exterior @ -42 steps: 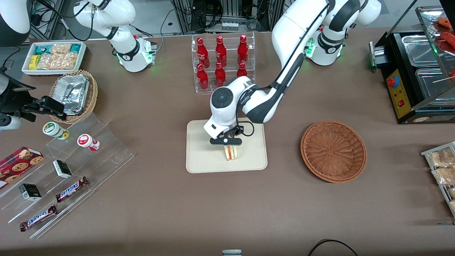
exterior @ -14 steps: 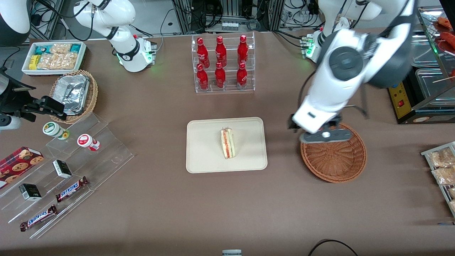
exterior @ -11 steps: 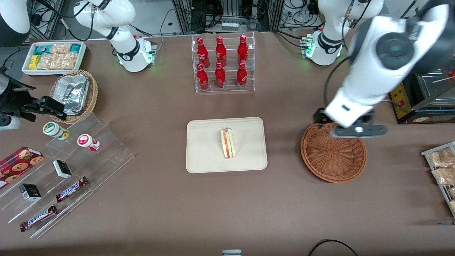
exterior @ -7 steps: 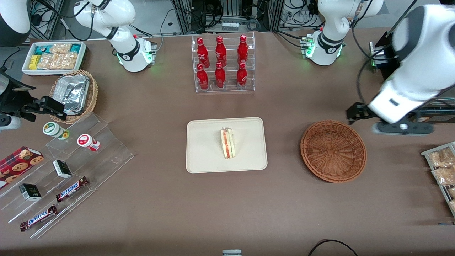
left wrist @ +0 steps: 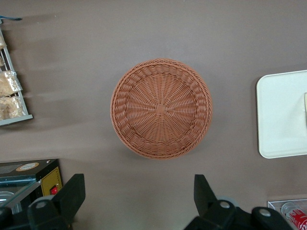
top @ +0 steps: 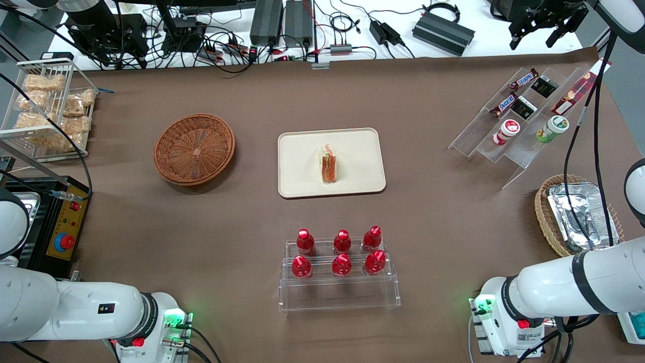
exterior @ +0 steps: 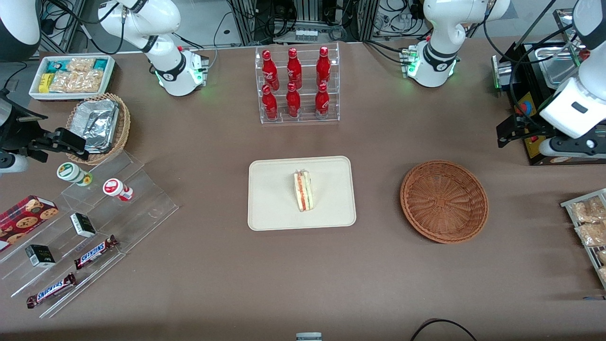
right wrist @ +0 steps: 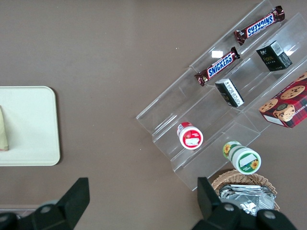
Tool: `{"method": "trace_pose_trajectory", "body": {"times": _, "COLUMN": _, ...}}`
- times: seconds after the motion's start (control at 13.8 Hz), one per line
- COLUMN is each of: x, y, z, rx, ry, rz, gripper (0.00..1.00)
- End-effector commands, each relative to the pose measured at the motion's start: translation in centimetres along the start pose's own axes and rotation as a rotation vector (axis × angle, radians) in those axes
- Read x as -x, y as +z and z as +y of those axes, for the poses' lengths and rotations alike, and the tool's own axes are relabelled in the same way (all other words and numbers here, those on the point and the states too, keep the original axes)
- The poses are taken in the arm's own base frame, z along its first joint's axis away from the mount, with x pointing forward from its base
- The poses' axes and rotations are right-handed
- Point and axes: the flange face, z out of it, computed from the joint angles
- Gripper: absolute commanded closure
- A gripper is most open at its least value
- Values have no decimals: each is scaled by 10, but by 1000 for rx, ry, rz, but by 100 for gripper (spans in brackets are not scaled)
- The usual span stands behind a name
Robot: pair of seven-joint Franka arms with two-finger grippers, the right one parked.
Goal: Place sandwich from basket to tray
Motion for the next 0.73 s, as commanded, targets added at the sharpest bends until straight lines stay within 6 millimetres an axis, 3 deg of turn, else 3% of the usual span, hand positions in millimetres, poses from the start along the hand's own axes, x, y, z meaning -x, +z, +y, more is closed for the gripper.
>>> {"method": "trace_pose_trajectory", "body": {"times": 0.0, "x": 10, "y": -4, "z": -17, "rx": 13, "ry": 24, "rz": -1, "gripper": 0}}
{"method": "trace_pose_trajectory", "body": {"times": 0.22, "x": 9, "y": -9, "z": -27, "rx": 14, "ry": 15, "rz": 3, "gripper": 0}}
{"method": "trace_pose_trajectory", "body": {"times": 0.65, "x": 5, "y": -16, "z": -28, "rx": 13, "ry": 16, "rz": 18, "gripper": 0}}
